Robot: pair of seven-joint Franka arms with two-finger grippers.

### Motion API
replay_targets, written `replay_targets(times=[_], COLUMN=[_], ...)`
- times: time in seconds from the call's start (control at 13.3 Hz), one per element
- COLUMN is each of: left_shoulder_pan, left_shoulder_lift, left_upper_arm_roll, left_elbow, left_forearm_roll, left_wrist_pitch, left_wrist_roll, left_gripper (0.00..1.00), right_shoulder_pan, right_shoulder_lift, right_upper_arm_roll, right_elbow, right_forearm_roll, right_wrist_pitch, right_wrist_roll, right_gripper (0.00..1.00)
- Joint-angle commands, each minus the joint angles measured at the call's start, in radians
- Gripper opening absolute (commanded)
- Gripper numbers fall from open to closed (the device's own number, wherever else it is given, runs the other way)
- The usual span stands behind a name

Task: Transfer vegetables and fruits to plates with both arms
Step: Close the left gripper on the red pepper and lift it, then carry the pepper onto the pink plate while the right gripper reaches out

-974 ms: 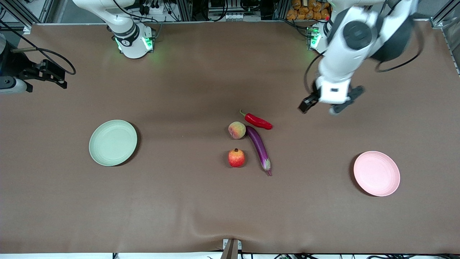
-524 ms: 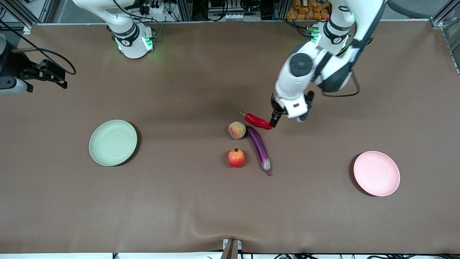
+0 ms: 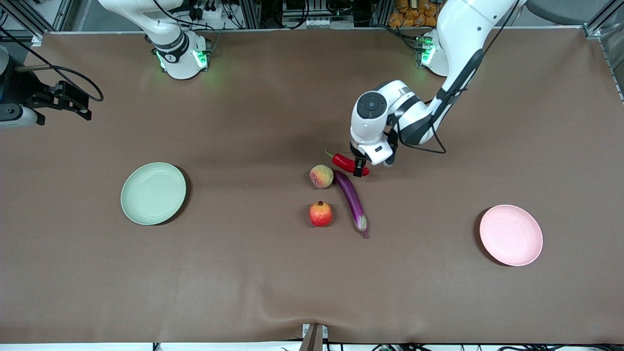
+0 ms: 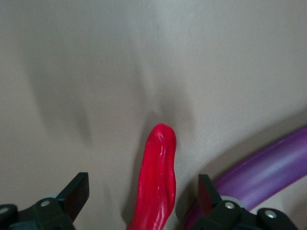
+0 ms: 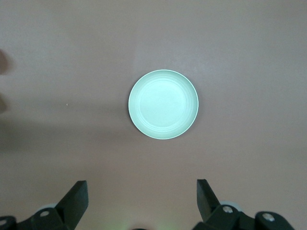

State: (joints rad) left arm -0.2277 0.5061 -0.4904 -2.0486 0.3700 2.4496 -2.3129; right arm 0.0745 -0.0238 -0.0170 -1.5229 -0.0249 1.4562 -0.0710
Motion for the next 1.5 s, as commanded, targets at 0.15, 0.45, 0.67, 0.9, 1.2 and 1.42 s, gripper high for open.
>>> replay_targets(times=[0.15,0.45,0.67,0.9,1.2,1.42], left_shoulder_pan=[0.004,0.014,0.083,0.248,0.548,0.666], left_shoulder_lift=[0.061,0.091,0.051,0.023,0.02,0.025], left_upper_arm_roll=[-0.002,0.001,-0.003,-0.069,-0.218,-0.234], left_elbow=[0.013,0.013,0.005,0.028,0.093,0.155], left_forearm_roll=[0.032,0.075,0.104,0.099,0.093,0.093], left_wrist_pitch=[0.06,0.083,0.063,0.002,-0.162,-0.276], left_wrist_roll=[-0.069,-0.062,0.146,0.362,0.709,0.97], left_gripper=[0.83,0.28,0.0,0.0,0.0,0.0], right_shoulder_pan=[0.008,0.018,0.037,0.071,0.125,0.137], right_shoulder_lift=[-0.013,0.021,0.039,0.085,0.142,0.157], right_upper_arm_roll=[0.002,0.005,0.005,0.005,0.006,0.006], right_elbow=[-0.005,0.039,0.059,0.124,0.197,0.196], right_forearm_roll=[0.04,0.054,0.051,0.049,0.051,0.071], right_wrist_pitch=[0.016,0.018,0.02,0.026,0.038,0.081], right_wrist_roll=[-0.003,-0.003,-0.001,0.019,0.167,0.191], right_gripper=[1.0,1.0,1.0,1.0,1.0,1.0])
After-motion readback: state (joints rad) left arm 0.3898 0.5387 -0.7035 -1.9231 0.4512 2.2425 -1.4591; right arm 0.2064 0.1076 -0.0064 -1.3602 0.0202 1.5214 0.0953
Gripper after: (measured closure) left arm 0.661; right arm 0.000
